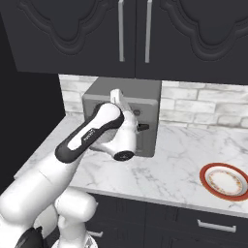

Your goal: Pick up the bagel from the plate, place it on the toaster oven rack, close the door, and set the timer.

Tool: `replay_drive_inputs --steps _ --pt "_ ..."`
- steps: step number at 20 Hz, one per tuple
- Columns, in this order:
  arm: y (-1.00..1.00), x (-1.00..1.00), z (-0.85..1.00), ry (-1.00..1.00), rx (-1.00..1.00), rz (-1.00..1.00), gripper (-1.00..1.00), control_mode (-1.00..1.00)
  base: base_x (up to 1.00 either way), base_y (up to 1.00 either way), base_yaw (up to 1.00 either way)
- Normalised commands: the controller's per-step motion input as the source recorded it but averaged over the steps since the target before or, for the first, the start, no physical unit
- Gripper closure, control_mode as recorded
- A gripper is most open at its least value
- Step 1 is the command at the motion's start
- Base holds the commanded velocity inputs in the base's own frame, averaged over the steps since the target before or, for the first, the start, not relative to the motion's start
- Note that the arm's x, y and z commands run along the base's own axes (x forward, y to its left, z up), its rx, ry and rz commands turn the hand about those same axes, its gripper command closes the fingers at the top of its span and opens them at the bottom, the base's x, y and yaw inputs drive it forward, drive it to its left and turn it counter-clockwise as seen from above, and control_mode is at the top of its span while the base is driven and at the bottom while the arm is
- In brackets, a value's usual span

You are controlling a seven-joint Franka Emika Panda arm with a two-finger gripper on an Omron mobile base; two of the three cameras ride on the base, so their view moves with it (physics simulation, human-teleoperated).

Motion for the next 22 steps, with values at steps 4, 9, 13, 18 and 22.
replay_drive_inputs --steps 4,9,13,18,22 --pt "-0.03 -0.61 0.63 0.26 -0.40 0.05 -1.00 -1.00 0.00 0.00 0.00" --pt "0.00 -0.22 0.31 0.45 -0.50 0.07 -1.00 -1.00 0.00 0.00 0.00" --pt "0.02 0.00 0.12 0.61 -0.47 0.07 -1.00 -1.00 0.00 0.00 0.00" --pt "0.40 0.00 -0.19 0.52 -0.39 0.02 -1.00 -1.00 0.00 0.00 0.00" --pt "0.62 -0.06 -0.52 0.10 -0.22 0.00 -1.00 -1.00 0.00 0.00 0.00"
